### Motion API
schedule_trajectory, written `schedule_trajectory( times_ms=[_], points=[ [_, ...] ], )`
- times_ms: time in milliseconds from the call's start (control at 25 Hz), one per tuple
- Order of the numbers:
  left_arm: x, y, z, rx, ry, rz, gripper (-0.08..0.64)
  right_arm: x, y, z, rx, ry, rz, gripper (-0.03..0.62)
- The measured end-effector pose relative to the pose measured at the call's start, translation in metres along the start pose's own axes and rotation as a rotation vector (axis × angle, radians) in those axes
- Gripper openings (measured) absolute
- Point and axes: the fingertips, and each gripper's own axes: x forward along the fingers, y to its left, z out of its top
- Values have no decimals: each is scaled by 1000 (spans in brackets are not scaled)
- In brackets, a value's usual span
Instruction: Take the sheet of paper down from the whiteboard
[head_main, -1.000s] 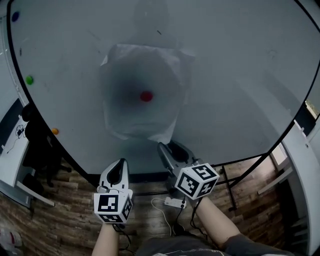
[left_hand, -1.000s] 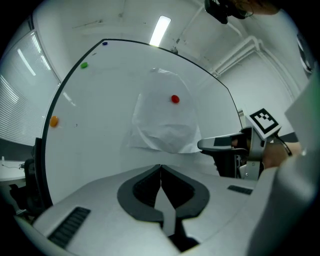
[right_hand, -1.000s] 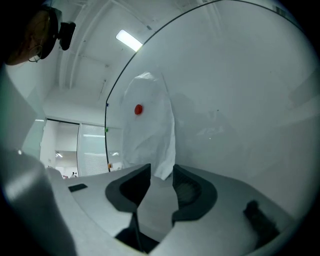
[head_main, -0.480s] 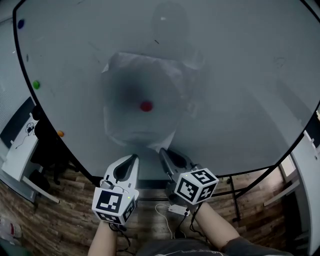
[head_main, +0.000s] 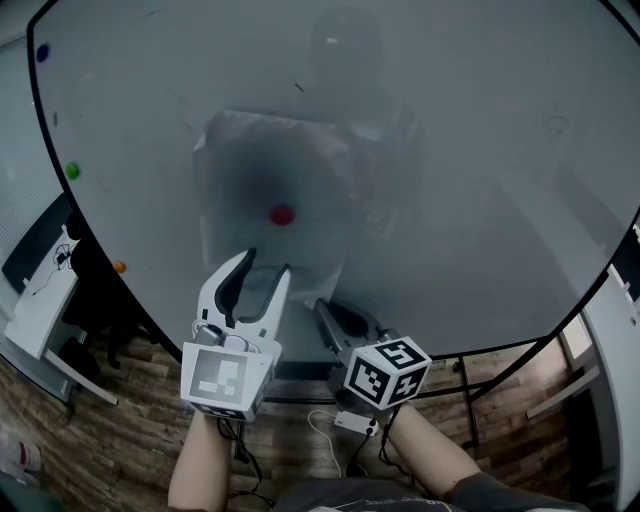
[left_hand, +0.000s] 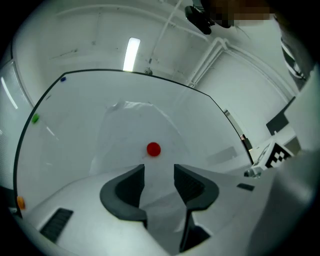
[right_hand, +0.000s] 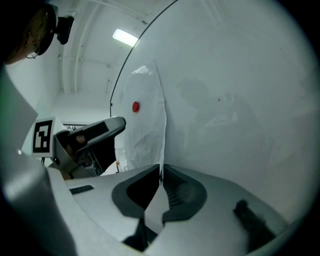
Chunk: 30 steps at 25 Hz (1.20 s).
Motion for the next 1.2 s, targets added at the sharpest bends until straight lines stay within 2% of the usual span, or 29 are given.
schedule_trajectory(
  times_ms=[160,280,400,560,920,1080,1200],
  points=[
    [30,2,21,43,-33,24,178,5,-15,7,12,6,0,37],
    [43,5,14,32,-12,47,176,7,-19,7,17,9,0,37],
    [42,9,4,25,13,69,177,3,-16,3,8,8,1,37],
    [42,10,31,78,-27,91,176,-1,-10,1,-7,6,1,37],
    [43,14,32,106,-7,146,164,0,-8,-1,-15,6,-11,37],
    [43,14,41,92,-32,146,161,1,-10,-1,-28,11,-17,37],
    [43,14,31,93,-31,135,124,1,-13,-1,-43,11,-29,37]
  ],
)
